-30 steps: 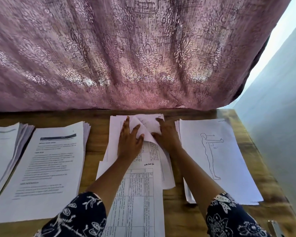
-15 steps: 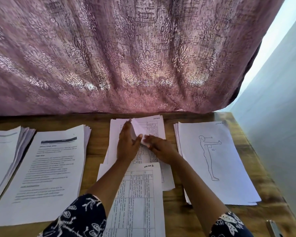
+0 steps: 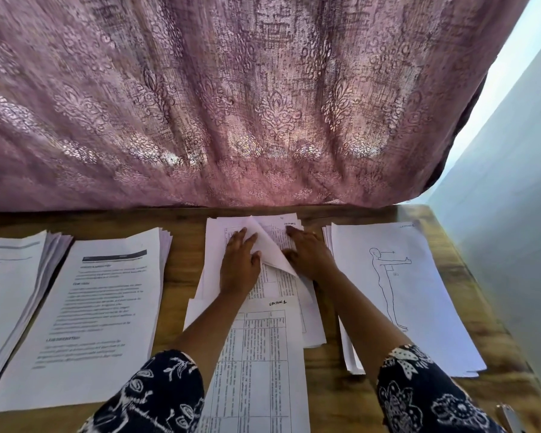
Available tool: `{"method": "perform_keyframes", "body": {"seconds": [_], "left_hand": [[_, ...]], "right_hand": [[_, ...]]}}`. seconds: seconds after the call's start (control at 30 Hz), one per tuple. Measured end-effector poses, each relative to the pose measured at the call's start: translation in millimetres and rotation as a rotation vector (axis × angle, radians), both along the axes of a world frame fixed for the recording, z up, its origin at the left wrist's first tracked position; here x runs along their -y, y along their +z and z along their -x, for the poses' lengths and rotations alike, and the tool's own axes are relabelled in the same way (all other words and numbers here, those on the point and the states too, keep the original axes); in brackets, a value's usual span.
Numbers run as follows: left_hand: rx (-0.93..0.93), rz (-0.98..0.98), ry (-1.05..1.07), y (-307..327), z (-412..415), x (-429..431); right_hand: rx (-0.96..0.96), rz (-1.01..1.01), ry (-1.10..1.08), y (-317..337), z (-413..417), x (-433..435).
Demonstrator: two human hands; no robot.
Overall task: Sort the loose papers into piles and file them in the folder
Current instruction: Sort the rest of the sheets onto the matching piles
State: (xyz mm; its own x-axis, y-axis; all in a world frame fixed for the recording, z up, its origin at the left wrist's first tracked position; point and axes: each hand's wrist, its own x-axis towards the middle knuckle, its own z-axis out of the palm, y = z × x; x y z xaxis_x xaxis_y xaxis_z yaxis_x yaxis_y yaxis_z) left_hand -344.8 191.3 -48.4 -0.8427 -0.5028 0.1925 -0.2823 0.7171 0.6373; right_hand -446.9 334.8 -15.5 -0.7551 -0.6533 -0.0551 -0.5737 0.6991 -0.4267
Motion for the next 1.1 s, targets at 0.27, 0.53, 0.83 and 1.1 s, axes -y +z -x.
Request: {"method": "perform_keyframes", "body": {"seconds": [0.27, 0.53, 0.83, 1.1], "left_hand": [[0.007, -0.021, -0.008, -2, 1, 1], [-0.009, -0.038, -0.006, -2, 0, 1], [-0.201, -0.352, 0.024, 13, -8, -6], [-0.16, -0.211, 0.055, 11, -2, -1]], "right_hand": [[0.129, 0.421, -0.491, 11, -28, -7], [0.425, 0.739, -0.433, 13, -21, -11], [0.135, 0.126, 0.271, 4, -38, -20], [0.025, 0.145, 0.115, 4, 5, 5]]}}
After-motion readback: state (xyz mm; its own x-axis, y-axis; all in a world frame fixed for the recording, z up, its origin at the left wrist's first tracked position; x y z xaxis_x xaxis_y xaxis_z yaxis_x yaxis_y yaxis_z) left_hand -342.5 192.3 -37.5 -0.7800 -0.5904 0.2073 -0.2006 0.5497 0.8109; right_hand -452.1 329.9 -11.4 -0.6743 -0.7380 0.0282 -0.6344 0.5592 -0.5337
